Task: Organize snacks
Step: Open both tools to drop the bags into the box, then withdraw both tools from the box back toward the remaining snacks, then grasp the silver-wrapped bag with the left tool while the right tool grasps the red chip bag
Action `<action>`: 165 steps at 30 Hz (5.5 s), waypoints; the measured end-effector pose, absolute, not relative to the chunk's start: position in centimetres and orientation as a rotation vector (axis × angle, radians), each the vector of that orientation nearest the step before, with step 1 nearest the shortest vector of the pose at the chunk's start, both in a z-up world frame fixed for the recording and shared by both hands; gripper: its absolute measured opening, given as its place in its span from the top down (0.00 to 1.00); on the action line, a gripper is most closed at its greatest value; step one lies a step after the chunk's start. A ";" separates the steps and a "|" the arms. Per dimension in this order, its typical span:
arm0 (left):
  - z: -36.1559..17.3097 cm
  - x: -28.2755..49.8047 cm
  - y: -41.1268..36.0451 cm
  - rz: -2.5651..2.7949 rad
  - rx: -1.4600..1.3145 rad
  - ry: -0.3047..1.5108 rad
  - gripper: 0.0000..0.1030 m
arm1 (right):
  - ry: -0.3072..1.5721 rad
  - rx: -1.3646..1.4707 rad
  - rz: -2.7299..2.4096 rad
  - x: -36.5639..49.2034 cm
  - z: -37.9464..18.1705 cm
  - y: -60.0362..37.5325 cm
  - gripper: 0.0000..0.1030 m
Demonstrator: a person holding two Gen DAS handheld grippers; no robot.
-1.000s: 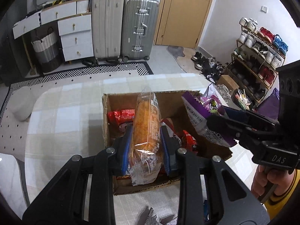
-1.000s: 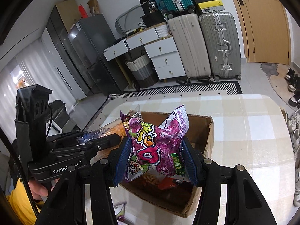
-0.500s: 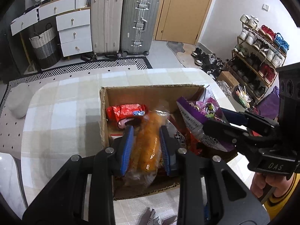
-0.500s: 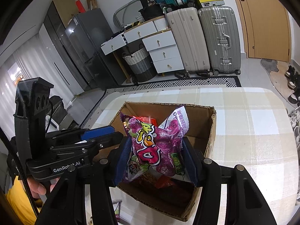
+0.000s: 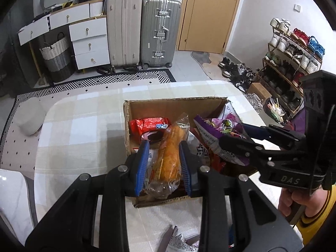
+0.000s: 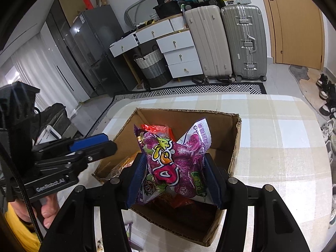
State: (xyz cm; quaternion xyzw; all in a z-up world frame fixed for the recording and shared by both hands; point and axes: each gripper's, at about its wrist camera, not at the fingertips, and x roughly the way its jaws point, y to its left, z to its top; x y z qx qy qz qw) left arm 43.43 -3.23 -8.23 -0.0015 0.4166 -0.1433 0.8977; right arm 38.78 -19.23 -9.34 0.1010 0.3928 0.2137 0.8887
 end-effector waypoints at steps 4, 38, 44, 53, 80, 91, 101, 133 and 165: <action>-7.1 41.8 -2.9 -0.295 -0.004 0.850 0.74 | 0.814 0.193 0.430 38.4 -9.2 -19.0 0.45; 0.0 30.5 -0.6 -0.247 0.005 0.782 0.32 | 0.728 0.119 0.372 33.9 -5.0 -18.2 0.37; 1.5 27.4 0.0 -0.224 -0.013 0.752 0.24 | 0.666 0.101 0.395 30.3 -2.1 -17.8 0.36; 4.5 20.0 0.7 -0.187 -0.015 0.664 0.19 | 0.496 0.097 0.426 20.9 2.7 -18.0 0.14; 0.4 5.4 2.1 -0.130 -0.060 0.617 0.00 | 0.531 0.025 0.171 7.0 -1.8 -17.8 0.01; -3.9 8.6 2.0 -0.109 -0.048 0.703 0.00 | 0.547 0.105 0.241 8.4 -5.0 -19.9 0.01; -10.3 12.6 2.4 -0.088 -0.062 0.813 0.00 | 0.719 0.143 0.403 11.4 -12.1 -18.3 0.04; -13.8 16.7 4.4 -0.026 -0.056 0.914 0.00 | 0.806 -0.052 0.480 13.8 -18.1 -11.8 0.63; -16.4 24.1 -1.2 -0.231 0.016 1.048 0.09 | 0.706 0.225 0.540 12.2 -15.2 -20.6 0.78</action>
